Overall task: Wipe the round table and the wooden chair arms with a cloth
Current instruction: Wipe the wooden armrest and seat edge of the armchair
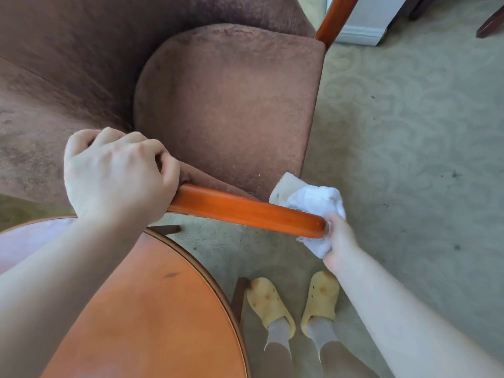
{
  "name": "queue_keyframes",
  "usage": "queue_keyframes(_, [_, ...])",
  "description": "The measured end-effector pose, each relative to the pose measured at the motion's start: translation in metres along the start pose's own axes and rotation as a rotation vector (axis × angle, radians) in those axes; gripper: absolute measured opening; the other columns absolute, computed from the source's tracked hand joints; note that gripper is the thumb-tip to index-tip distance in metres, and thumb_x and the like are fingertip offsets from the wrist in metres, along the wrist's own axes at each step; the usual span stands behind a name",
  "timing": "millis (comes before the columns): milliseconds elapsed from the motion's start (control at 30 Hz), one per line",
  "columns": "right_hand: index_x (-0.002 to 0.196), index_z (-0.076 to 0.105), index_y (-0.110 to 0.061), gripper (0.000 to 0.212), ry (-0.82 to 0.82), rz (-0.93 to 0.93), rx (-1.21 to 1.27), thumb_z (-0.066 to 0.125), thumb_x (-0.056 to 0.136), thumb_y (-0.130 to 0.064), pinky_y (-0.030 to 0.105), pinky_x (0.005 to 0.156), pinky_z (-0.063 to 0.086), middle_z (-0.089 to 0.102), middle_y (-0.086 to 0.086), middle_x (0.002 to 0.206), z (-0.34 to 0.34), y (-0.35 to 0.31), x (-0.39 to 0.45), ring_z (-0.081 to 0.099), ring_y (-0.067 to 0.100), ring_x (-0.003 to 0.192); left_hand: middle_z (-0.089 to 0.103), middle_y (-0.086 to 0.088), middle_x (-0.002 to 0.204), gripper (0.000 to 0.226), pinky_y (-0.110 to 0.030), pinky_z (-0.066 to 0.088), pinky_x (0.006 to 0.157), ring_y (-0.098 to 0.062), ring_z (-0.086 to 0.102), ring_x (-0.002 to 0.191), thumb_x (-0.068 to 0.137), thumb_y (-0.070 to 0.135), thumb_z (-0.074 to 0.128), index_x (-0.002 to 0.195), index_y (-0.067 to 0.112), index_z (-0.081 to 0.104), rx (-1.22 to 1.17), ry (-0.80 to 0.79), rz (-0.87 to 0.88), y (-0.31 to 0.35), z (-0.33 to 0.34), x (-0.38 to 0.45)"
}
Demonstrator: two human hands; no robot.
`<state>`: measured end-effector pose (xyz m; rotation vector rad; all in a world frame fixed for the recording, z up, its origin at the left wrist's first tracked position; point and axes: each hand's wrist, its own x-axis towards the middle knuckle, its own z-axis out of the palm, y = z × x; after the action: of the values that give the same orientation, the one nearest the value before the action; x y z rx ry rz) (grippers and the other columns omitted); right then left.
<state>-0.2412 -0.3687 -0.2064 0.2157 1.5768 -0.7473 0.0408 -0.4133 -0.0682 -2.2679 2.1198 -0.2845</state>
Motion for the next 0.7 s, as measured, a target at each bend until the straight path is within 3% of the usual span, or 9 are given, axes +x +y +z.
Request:
queue_keyframes(133, [0.130, 0.055, -0.006, 0.040, -0.008, 0.133, 0.483, 0.042, 0.097, -0.023, 0.043, 0.070, 0.059, 0.064, 0.015, 0.124, 0.003, 0.026, -0.027, 0.064, 0.035, 0.109, 0.071, -0.004, 0.087, 0.044, -0.044, 0.034, 0.095, -0.030, 0.059, 0.092, 0.092, 0.034, 0.033, 0.080, 0.018, 0.072, -0.013, -0.024, 0.012, -0.002, 0.000, 0.000])
queue_keyframes(200, [0.126, 0.057, -0.013, 0.035, 0.057, 0.255, 0.659, 0.039, 0.098, -0.022, 0.041, 0.082, 0.053, 0.063, 0.006, 0.117, 0.027, 0.022, -0.036, 0.058, 0.030, 0.118, 0.071, -0.003, 0.087, 0.044, -0.043, 0.032, 0.095, -0.029, 0.059, 0.092, 0.092, 0.034, 0.033, 0.081, 0.019, 0.072, -0.005, -0.023, 0.004, -0.002, -0.002, 0.001])
queue_keyframes(267, [0.102, 0.058, -0.022, 0.018, 0.134, 0.373, 0.869, 0.041, 0.098, -0.026, 0.030, 0.088, 0.049, 0.063, 0.000, 0.095, 0.046, 0.014, -0.045, 0.063, 0.018, 0.105, 0.071, -0.001, 0.087, 0.044, -0.043, 0.032, 0.094, -0.028, 0.060, 0.092, 0.092, 0.034, 0.032, 0.079, 0.021, 0.072, -0.001, -0.026, -0.003, -0.001, -0.003, 0.001])
queue_keyframes(333, [0.090, 0.057, -0.013, 0.014, 0.066, 0.421, 0.929, 0.044, 0.093, -0.015, 0.029, 0.091, 0.050, 0.068, 0.000, 0.091, 0.046, 0.016, -0.063, 0.063, 0.012, 0.098, 0.071, -0.001, 0.086, 0.045, -0.042, 0.032, 0.093, -0.028, 0.060, 0.091, 0.092, 0.034, 0.031, 0.079, 0.021, 0.072, -0.012, -0.027, -0.001, -0.001, -0.004, 0.001])
queue_keyframes(433, [0.125, 0.057, -0.002, 0.048, -0.132, 0.365, 0.826, 0.049, 0.078, 0.000, 0.039, 0.104, 0.045, 0.061, 0.012, 0.128, 0.023, 0.013, -0.113, 0.059, 0.028, 0.118, 0.070, -0.001, 0.085, 0.045, -0.041, 0.031, 0.092, -0.028, 0.060, 0.090, 0.091, 0.034, 0.031, 0.077, 0.020, 0.072, -0.015, -0.013, -0.005, 0.000, -0.002, 0.001])
queue_keyframes(467, [0.127, 0.055, -0.001, 0.054, -0.156, 0.321, 0.750, 0.048, 0.074, 0.003, 0.041, 0.100, 0.048, 0.063, 0.015, 0.125, 0.018, 0.005, -0.128, 0.062, 0.030, 0.113, 0.070, -0.001, 0.084, 0.045, -0.041, 0.030, 0.093, -0.028, 0.060, 0.090, 0.091, 0.034, 0.031, 0.077, 0.020, 0.072, -0.023, -0.013, -0.008, 0.000, -0.002, 0.002])
queue_keyframes(533, [0.104, 0.059, -0.002, 0.035, -0.168, 0.166, 0.598, 0.043, 0.075, 0.009, 0.038, 0.072, 0.059, 0.072, 0.015, 0.084, 0.015, -0.015, -0.154, 0.072, 0.025, 0.077, 0.070, -0.001, 0.085, 0.046, -0.041, 0.030, 0.094, -0.028, 0.060, 0.091, 0.091, 0.034, 0.031, 0.078, 0.020, 0.072, -0.036, -0.023, -0.017, 0.000, -0.003, 0.001])
queue_keyframes(600, [0.091, 0.055, -0.005, 0.019, -0.080, -0.041, 0.400, 0.039, 0.090, 0.005, 0.024, 0.041, 0.051, 0.058, 0.009, 0.053, 0.025, -0.030, -0.165, 0.060, 0.016, 0.041, 0.071, -0.001, 0.086, 0.047, -0.041, 0.030, 0.094, -0.028, 0.060, 0.092, 0.091, 0.035, 0.029, 0.078, 0.021, 0.072, -0.027, -0.035, -0.012, 0.000, -0.004, 0.002])
queue_keyframes(700, [0.111, 0.063, -0.025, 0.027, -0.024, -0.459, -0.116, 0.046, 0.095, -0.011, 0.021, 0.043, 0.042, 0.052, 0.001, 0.058, 0.064, -0.021, -0.165, 0.051, 0.017, 0.047, 0.071, 0.000, 0.086, 0.047, -0.042, 0.032, 0.094, -0.028, 0.059, 0.091, 0.090, 0.034, 0.028, 0.075, 0.022, 0.071, -0.040, -0.067, -0.019, 0.000, -0.003, 0.002])
